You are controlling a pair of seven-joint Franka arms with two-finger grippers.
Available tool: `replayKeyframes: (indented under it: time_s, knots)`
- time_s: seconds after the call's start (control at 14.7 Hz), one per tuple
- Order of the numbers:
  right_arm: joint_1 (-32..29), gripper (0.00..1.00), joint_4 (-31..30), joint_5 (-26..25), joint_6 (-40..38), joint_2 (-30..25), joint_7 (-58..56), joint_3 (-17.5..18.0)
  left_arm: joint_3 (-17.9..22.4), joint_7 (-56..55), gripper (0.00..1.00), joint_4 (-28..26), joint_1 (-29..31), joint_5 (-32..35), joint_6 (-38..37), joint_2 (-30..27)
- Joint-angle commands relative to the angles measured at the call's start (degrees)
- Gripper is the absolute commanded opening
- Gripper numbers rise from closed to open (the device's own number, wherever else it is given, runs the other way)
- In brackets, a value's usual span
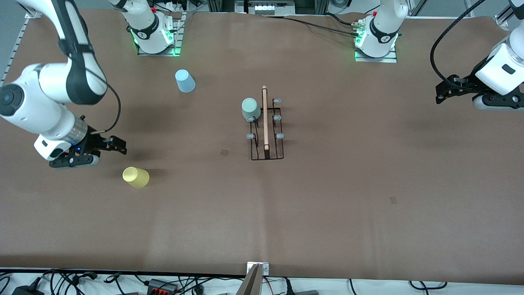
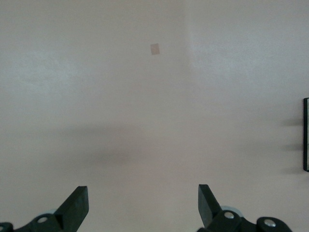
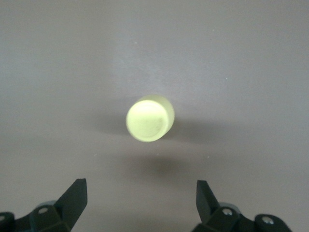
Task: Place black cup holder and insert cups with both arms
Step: 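Move the right gripper to the yellow cup, then close the right gripper around the yellow cup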
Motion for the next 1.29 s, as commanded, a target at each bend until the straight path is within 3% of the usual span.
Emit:
replayKeyframes:
  time_s: [0.0, 0.48, 1.22]
  knots:
    - [0.57, 1.0, -0.04, -0.62, 4.22, 3.03, -1.33, 0.15, 0.24, 0.89, 1.0, 0.6, -0.27, -0.73, -0.93, -0.15]
    - [0.92, 1.0, 0.13, -0.62, 20.66, 11.64, -0.98, -0.03, 0.24, 0.89, 1.0, 0.51, -0.27, -0.73, -0.93, -0.15]
    - [2.24, 1.0, 0.05, -0.27, 20.94, 13.5, -1.24, -0.11, 0.16, 0.89, 1.0, 0.51, -0.36, -0.73, -0.93, -0.15]
